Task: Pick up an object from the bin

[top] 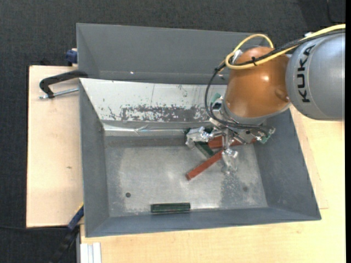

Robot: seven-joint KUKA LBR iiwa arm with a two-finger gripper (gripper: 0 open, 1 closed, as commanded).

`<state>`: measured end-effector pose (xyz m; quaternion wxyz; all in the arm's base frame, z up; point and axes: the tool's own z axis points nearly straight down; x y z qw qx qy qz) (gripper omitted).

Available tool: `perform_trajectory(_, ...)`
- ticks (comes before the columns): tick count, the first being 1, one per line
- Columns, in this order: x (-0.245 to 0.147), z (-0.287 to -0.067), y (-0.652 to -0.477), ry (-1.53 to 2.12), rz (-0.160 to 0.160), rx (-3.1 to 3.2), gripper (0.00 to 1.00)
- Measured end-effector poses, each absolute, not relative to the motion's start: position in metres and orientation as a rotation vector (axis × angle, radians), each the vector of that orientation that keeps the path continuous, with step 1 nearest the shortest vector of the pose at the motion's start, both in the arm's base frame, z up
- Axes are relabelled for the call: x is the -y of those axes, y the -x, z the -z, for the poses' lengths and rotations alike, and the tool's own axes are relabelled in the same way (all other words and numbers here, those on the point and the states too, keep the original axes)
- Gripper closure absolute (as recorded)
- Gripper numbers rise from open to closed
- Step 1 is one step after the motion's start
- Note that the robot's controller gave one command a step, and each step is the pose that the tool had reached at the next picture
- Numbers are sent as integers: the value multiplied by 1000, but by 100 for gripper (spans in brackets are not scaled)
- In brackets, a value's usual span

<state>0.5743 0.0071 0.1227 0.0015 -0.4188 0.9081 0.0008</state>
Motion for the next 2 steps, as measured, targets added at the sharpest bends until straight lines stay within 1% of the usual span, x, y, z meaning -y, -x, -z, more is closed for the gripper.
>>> perform_trajectory(1,-12,-70,-564,1785,-6,-2588,100)
perform_trajectory(2,-11,-70,-564,1785,-6,-2588,100)
